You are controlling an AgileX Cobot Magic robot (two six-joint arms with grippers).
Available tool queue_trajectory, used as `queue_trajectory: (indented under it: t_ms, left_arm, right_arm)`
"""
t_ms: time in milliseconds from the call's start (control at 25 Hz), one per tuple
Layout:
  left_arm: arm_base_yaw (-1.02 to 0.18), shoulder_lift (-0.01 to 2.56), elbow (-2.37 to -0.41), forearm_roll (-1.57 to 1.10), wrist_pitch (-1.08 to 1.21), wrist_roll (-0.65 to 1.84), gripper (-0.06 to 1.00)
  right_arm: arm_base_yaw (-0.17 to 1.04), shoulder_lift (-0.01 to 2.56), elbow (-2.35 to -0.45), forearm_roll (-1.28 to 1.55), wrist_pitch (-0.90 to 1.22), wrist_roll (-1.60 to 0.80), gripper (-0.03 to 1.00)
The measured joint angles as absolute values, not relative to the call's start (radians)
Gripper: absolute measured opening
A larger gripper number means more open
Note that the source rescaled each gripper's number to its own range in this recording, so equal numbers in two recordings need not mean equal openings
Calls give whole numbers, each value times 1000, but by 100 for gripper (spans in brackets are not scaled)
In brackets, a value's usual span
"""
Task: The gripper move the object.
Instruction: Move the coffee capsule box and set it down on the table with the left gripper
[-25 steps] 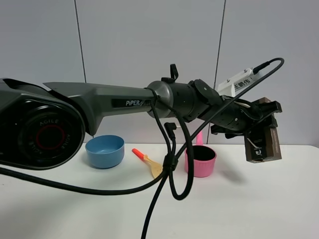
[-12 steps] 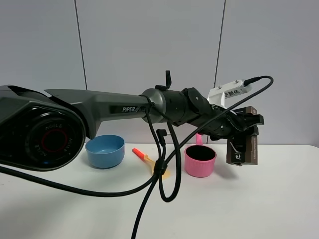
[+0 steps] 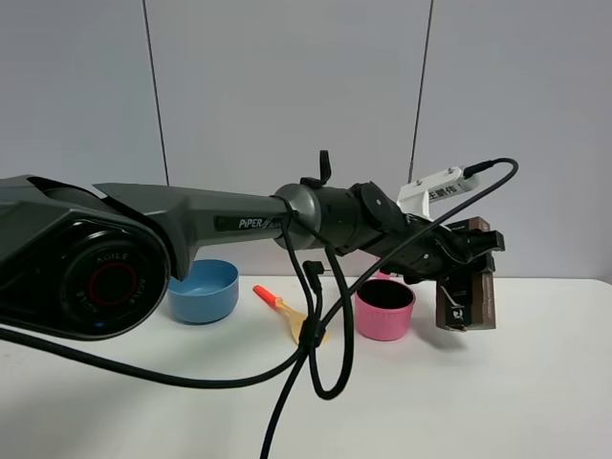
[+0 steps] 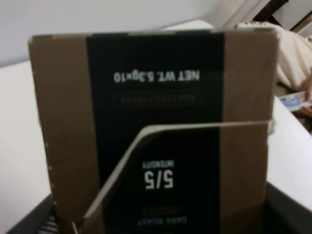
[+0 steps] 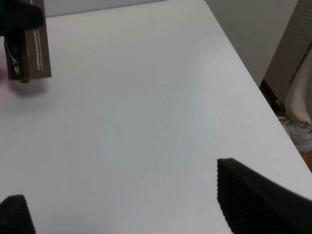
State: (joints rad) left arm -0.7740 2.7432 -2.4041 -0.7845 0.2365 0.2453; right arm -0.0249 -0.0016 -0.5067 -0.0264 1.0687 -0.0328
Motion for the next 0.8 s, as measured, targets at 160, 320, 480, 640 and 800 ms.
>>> queue_trajectory:
  t_ms: [160, 320, 480, 640, 800]
  left_arm:
    - [-774, 2750, -2404, -785, 234, 245, 0]
    - [-774, 2760, -2404, -786, 227, 245, 0]
    - [-774, 2763, -2404, -786, 218, 246, 0]
    - [-774, 2763, -2404, -785, 212, 257, 0]
    - [-774, 2763, -2404, -771, 211, 265, 0]
  right_arm:
    - [-25, -2, -507, -26, 1069, -33, 100]
    - [-25, -2, -507, -26, 1069, -33, 100]
    - [-25, -2, -507, -26, 1069, -33, 100]
    - [-25, -2, -507, -26, 1069, -33, 100]
    - [-25, -2, -507, -26, 1069, -33, 100]
